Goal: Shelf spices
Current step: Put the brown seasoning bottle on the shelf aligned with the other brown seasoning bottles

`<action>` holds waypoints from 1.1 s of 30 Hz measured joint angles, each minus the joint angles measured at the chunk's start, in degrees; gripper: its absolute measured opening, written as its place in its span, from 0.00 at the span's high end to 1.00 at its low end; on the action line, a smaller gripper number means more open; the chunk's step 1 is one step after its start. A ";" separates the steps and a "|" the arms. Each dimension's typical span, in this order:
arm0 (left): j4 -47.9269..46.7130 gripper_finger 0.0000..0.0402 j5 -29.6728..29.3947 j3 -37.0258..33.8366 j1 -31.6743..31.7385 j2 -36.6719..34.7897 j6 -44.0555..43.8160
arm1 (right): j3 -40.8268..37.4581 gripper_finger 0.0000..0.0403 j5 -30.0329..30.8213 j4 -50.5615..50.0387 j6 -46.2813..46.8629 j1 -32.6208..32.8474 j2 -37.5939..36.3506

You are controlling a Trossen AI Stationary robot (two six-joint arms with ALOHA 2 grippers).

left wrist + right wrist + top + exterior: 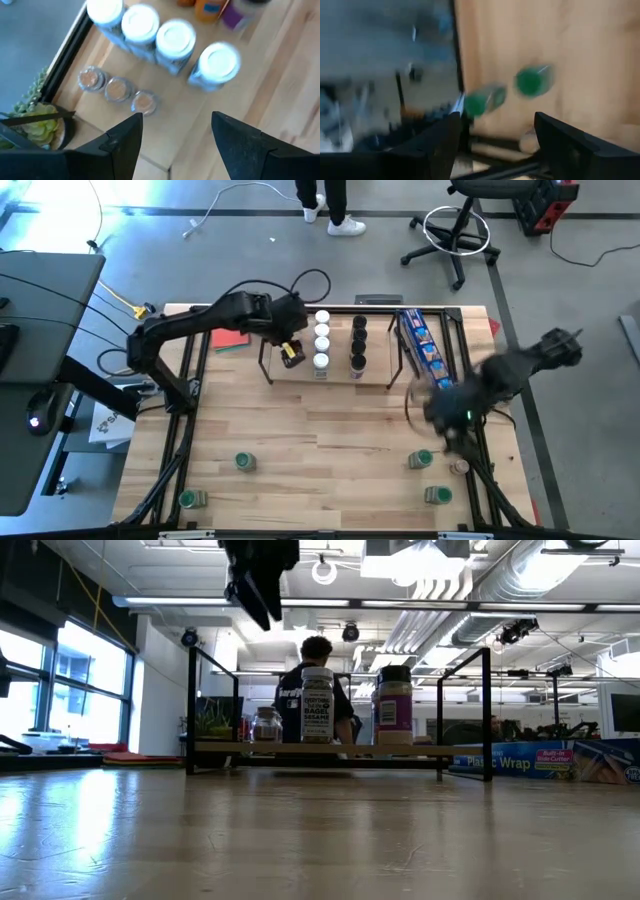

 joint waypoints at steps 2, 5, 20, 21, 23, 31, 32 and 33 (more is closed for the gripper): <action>1.17 0.42 -0.64 0.00 -1.23 -0.72 -2.33 | -5.64 0.38 -1.17 4.45 1.13 5.97 0.00; 1.80 0.42 -0.98 0.00 -3.22 -1.41 -4.15 | -12.86 0.38 -0.16 10.49 4.22 12.33 0.26; -0.79 0.42 -2.33 0.00 -9.11 -1.35 -5.04 | -29.90 0.38 6.87 18.71 15.22 26.62 1.92; -0.98 0.42 -2.31 -0.02 -9.34 -1.35 -5.53 | -30.77 0.38 7.10 19.30 15.30 27.31 1.92; -1.02 0.42 -2.32 -0.02 -9.64 -1.35 -6.35 | -32.75 0.38 7.09 20.53 16.56 28.38 1.92; -1.99 0.42 -2.33 -0.02 -10.15 -1.35 -9.11 | -39.37 0.38 5.91 25.52 19.41 31.04 1.92; -1.99 0.42 -2.33 -0.02 -10.18 -1.35 -9.31 | -40.05 0.38 5.69 26.22 19.38 31.20 1.92; -1.99 0.42 -2.31 -0.02 -10.18 -1.35 -9.67 | -40.77 0.38 5.36 26.93 19.48 31.37 1.92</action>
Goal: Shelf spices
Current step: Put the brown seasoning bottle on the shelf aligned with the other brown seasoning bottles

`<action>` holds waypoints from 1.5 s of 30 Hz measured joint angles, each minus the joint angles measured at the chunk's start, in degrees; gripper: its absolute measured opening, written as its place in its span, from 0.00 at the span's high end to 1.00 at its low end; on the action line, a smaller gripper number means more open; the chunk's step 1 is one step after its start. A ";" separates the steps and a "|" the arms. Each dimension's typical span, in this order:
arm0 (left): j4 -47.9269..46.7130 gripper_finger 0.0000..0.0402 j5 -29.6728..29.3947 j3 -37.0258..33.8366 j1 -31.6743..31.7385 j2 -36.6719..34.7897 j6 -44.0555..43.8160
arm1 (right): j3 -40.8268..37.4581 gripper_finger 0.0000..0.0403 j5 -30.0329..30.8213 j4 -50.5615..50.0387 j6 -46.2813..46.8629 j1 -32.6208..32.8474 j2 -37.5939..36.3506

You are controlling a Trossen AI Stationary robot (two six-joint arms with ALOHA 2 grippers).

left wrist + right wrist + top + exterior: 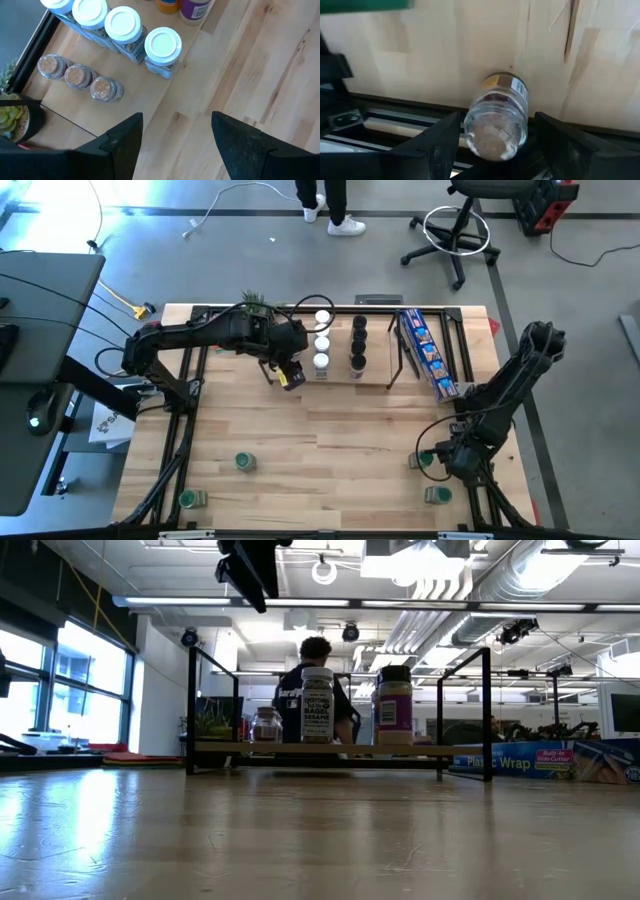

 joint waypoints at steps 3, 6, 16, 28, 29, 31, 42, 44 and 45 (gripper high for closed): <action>0.00 0.42 -0.02 -0.02 0.02 0.00 -0.61 | -1.72 0.38 -0.35 1.33 0.70 0.39 0.00; -0.03 0.42 0.00 -0.02 -0.17 0.00 -0.97 | -2.82 0.41 -0.36 1.49 2.52 0.35 -0.02; -0.15 0.42 0.01 -0.02 -0.26 0.00 -1.59 | 3.25 0.61 1.57 -3.30 12.88 -2.33 -0.85; 0.31 0.42 -0.16 -0.03 -0.26 0.02 -1.00 | 34.82 0.61 6.45 -36.72 16.67 -25.66 -0.94; 0.35 0.42 -0.20 -0.04 -0.24 0.02 -0.98 | 37.00 0.61 6.78 -37.05 15.89 -28.37 -0.35; 0.35 0.42 -0.51 -0.04 -0.24 0.01 -0.98 | 40.74 0.61 6.41 -36.92 12.42 -33.65 1.81; 0.94 0.42 0.34 -0.09 -0.37 -8.72 -0.37 | 52.78 0.61 2.76 -23.69 -22.16 -50.26 26.07; 1.46 0.42 0.23 -0.09 -0.37 -11.28 -0.43 | 54.83 0.61 2.26 -20.07 -26.52 -51.48 30.85; 1.87 0.42 0.14 -0.09 -0.37 -12.66 -0.56 | 55.98 0.61 2.12 -18.98 -28.56 -51.89 33.16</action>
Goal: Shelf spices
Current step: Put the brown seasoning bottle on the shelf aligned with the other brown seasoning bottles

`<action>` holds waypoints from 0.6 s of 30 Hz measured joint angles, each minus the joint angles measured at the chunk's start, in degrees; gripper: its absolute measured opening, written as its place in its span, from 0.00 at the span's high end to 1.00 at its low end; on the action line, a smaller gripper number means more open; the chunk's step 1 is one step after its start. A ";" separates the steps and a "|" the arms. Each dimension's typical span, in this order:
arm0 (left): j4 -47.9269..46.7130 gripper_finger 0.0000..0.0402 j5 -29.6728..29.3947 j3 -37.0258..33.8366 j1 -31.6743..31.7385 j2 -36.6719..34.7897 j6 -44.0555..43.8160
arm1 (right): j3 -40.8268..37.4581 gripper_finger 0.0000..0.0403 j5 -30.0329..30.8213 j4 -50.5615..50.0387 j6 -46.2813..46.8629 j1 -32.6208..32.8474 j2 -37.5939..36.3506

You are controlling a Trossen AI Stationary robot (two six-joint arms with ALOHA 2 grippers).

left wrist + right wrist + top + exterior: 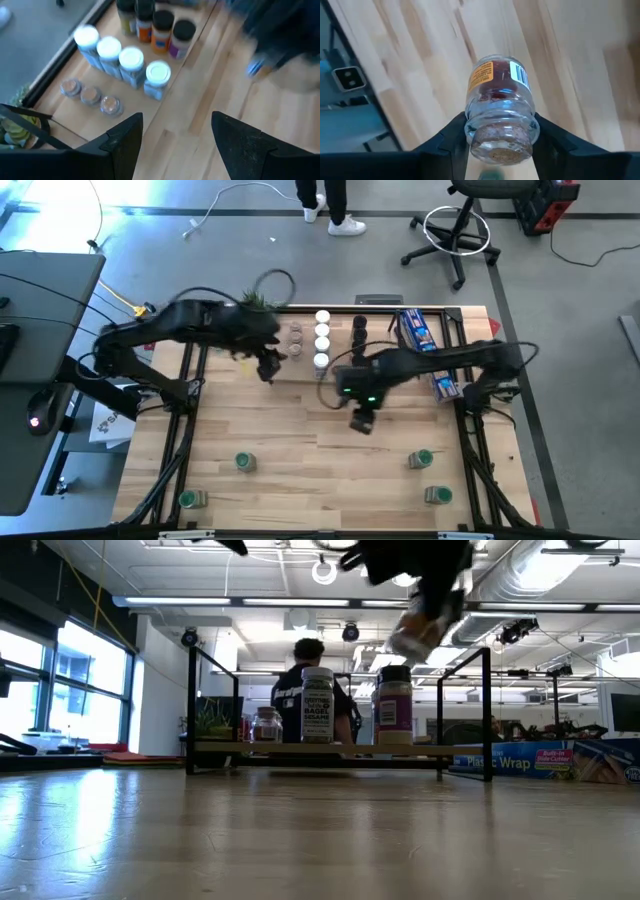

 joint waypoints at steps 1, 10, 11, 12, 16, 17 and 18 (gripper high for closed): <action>0.24 0.42 -0.09 0.00 0.00 -1.27 -0.17 | 1.23 0.61 -0.13 0.88 -1.94 -0.31 2.35; 0.78 0.42 -5.14 0.04 0.00 -8.48 -4.35 | 12.12 0.61 -0.98 2.78 -14.21 -0.79 21.20; 0.75 0.42 -5.62 0.04 0.00 -8.79 -4.40 | 13.07 0.61 -1.04 2.76 -14.98 -0.76 22.73; 0.73 0.42 -6.00 0.04 0.00 -8.98 -4.43 | 13.96 0.61 -1.02 2.76 -15.33 -0.70 24.17; 0.67 0.42 -6.32 0.04 0.00 -9.14 -4.44 | 16.87 0.61 -1.04 3.16 -15.70 -0.72 28.97; 0.65 0.42 -6.32 0.04 0.00 -9.11 -4.44 | 17.45 0.61 -1.04 3.52 -15.66 -0.75 29.94; 0.66 0.42 -6.32 0.04 0.00 -8.99 -4.44 | 17.94 0.61 -1.27 4.00 -15.38 -0.84 30.81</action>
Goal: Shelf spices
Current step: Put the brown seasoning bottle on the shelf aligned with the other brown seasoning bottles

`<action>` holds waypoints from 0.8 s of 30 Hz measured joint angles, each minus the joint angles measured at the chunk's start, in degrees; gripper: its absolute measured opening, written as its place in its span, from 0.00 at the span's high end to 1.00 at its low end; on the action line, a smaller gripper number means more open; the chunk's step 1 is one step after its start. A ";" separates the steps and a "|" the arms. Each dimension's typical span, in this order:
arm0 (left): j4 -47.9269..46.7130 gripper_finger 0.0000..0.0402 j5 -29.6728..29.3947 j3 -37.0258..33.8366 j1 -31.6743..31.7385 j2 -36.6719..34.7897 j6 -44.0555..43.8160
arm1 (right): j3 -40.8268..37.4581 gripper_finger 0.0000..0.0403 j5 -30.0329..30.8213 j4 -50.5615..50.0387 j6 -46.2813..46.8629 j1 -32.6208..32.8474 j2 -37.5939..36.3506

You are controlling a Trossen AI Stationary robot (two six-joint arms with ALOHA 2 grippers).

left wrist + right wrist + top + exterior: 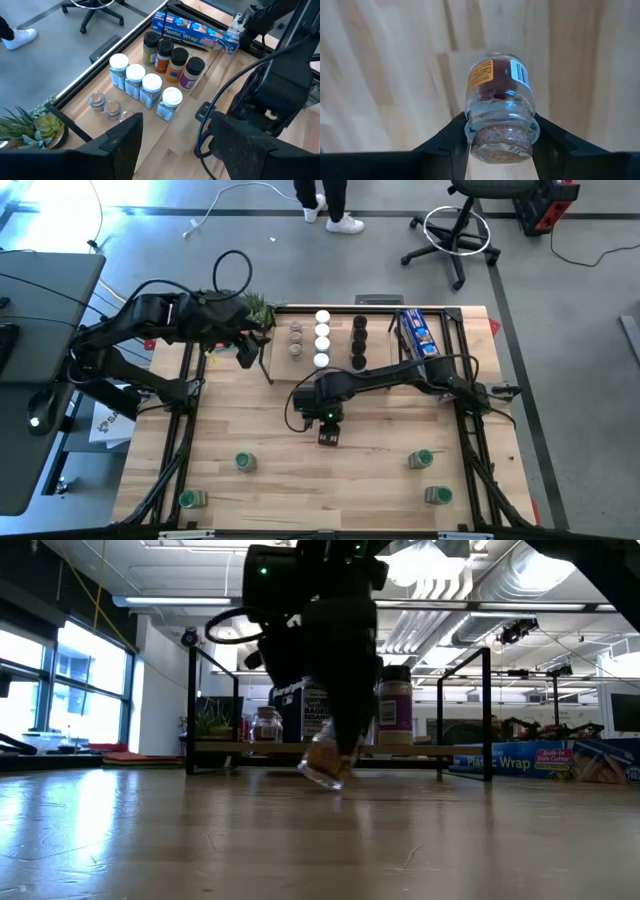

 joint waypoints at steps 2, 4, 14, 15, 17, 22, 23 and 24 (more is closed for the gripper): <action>-0.03 0.42 -0.01 0.00 0.00 0.20 -0.02 | 1.02 0.61 -0.73 1.20 0.15 -0.25 1.16; -0.01 0.42 -0.01 0.00 0.00 0.36 -0.02 | 1.70 0.61 -2.09 2.70 0.10 -0.38 2.11; -0.91 0.42 0.17 0.00 0.00 0.49 -0.02 | 2.04 0.41 -0.89 7.49 0.47 -1.63 3.10; -1.00 0.42 0.28 0.00 0.00 0.49 -0.02 | 2.05 0.40 -0.97 7.30 0.46 -1.77 2.92; -1.02 0.42 0.39 0.00 0.00 0.49 -0.02 | 2.02 0.40 -0.92 7.06 0.48 -1.96 2.59; -1.02 0.42 4.17 0.00 -0.77 0.49 1.02 | 1.98 0.39 0.74 6.41 -2.17 -1.75 -2.12; -1.12 0.42 5.69 0.00 -1.31 0.49 1.70 | 2.00 0.39 1.58 6.39 -3.11 -1.45 -3.48; -1.40 0.42 7.51 0.00 -1.97 0.48 2.65 | 2.00 0.39 2.40 6.17 -4.39 -1.18 -4.94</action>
